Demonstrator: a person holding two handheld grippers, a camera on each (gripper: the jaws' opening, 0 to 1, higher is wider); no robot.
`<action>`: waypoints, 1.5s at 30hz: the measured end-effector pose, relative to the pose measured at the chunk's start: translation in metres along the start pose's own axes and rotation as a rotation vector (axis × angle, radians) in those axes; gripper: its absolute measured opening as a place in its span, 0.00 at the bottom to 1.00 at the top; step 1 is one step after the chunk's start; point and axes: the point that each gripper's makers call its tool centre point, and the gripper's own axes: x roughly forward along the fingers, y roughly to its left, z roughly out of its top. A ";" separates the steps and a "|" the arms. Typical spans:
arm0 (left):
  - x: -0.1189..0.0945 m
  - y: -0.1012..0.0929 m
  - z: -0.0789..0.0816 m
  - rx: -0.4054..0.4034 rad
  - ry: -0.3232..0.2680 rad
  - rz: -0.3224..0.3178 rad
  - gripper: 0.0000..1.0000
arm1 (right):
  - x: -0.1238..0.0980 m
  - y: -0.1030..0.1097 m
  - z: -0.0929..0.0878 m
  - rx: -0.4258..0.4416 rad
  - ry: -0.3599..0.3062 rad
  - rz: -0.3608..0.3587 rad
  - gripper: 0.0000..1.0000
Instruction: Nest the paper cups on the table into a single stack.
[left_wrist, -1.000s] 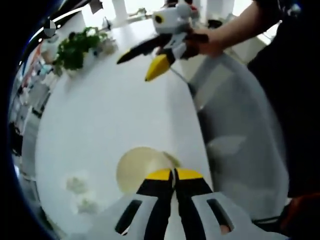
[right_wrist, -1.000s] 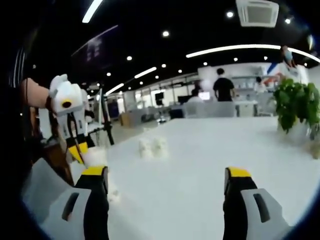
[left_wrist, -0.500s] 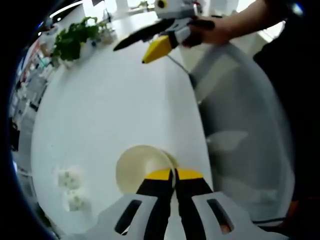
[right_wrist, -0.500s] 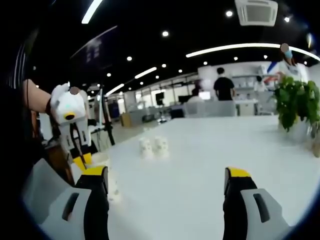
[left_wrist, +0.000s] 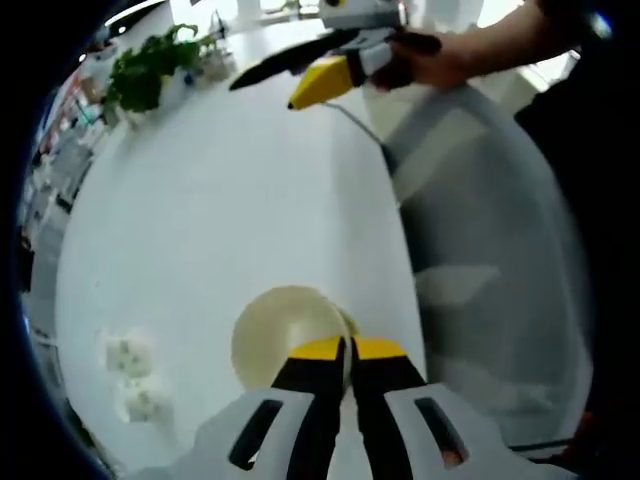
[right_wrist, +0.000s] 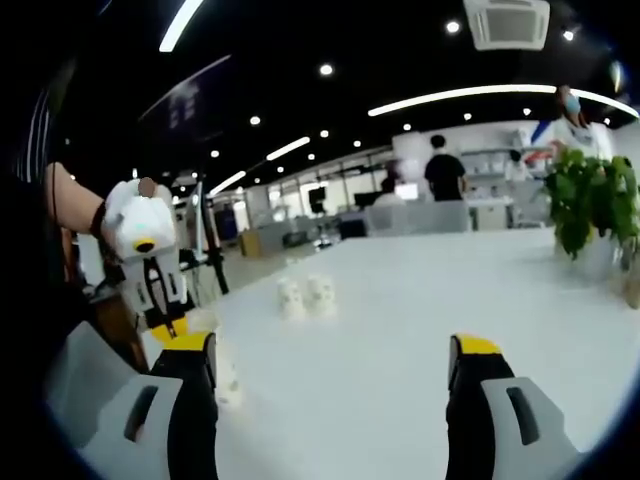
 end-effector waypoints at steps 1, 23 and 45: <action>0.000 0.001 0.000 -0.007 -0.001 0.001 0.01 | 0.000 0.001 0.000 -0.001 0.004 0.000 0.94; -0.015 0.003 -0.004 0.030 -0.004 0.021 0.13 | 0.000 0.002 0.001 0.000 0.005 0.010 0.93; -0.031 0.000 -0.001 0.002 -0.037 0.025 0.09 | -0.001 0.003 0.003 -0.013 0.002 0.006 0.92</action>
